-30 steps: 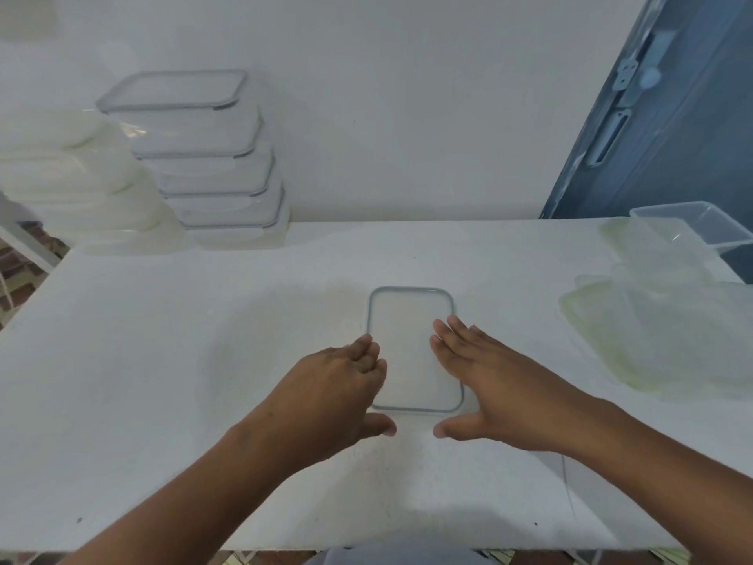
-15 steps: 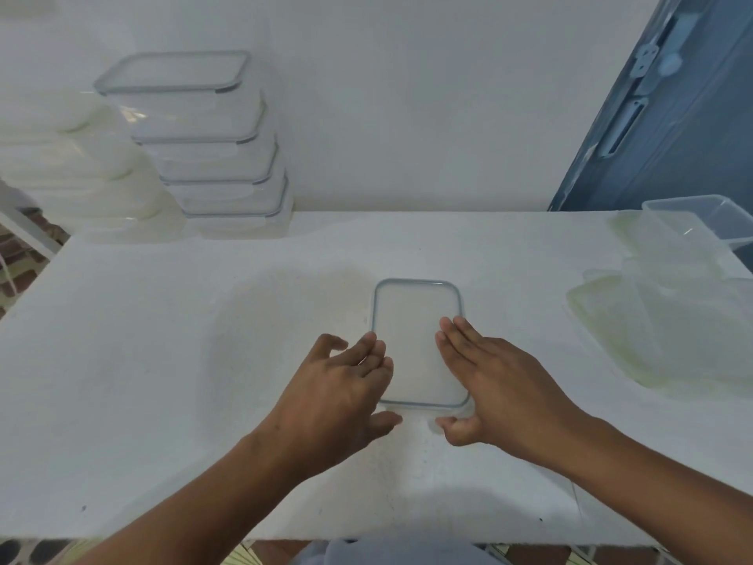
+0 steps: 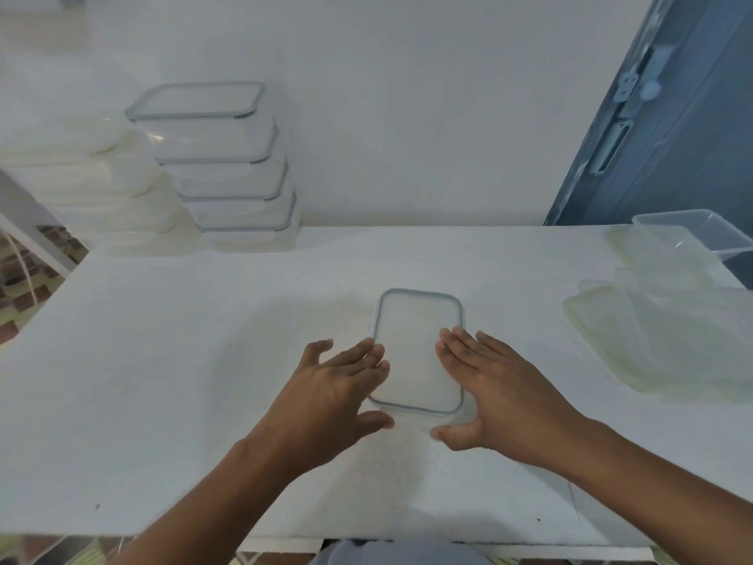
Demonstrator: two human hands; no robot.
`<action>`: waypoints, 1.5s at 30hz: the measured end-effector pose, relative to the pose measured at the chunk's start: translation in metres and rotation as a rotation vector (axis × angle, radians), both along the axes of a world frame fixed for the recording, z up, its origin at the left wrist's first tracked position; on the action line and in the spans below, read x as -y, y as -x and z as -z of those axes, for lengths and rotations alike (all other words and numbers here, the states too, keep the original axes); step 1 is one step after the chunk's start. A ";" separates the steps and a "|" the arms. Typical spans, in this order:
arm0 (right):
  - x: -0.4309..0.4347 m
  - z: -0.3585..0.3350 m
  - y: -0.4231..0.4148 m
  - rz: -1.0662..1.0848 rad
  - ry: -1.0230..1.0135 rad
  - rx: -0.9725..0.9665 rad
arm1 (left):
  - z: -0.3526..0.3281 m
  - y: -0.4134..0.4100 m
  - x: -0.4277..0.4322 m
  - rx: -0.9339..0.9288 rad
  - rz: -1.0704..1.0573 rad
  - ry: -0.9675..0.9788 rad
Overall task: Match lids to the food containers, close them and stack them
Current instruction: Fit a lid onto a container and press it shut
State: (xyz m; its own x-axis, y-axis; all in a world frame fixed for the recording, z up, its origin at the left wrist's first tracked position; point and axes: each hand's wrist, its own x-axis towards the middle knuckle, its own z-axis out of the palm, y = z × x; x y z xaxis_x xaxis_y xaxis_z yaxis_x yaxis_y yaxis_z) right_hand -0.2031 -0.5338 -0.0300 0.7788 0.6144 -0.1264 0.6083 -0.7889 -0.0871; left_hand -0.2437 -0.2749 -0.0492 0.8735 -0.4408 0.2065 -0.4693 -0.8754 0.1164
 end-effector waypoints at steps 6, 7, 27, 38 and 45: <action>0.000 0.005 0.020 -0.076 -0.020 0.089 | -0.004 -0.010 -0.042 0.048 0.105 0.042; -0.003 0.007 0.024 -0.084 -0.045 0.110 | -0.004 -0.014 -0.048 0.057 0.106 0.051; -0.017 0.003 -0.001 0.728 -0.915 -0.144 | 0.007 -0.028 -0.024 -0.304 -0.724 0.997; -0.018 0.026 -0.029 0.854 -0.721 -0.448 | 0.019 -0.027 -0.006 -0.408 -0.798 0.807; -0.027 -0.013 -0.033 0.854 -0.902 -0.548 | -0.018 -0.028 -0.009 -0.238 -0.814 1.081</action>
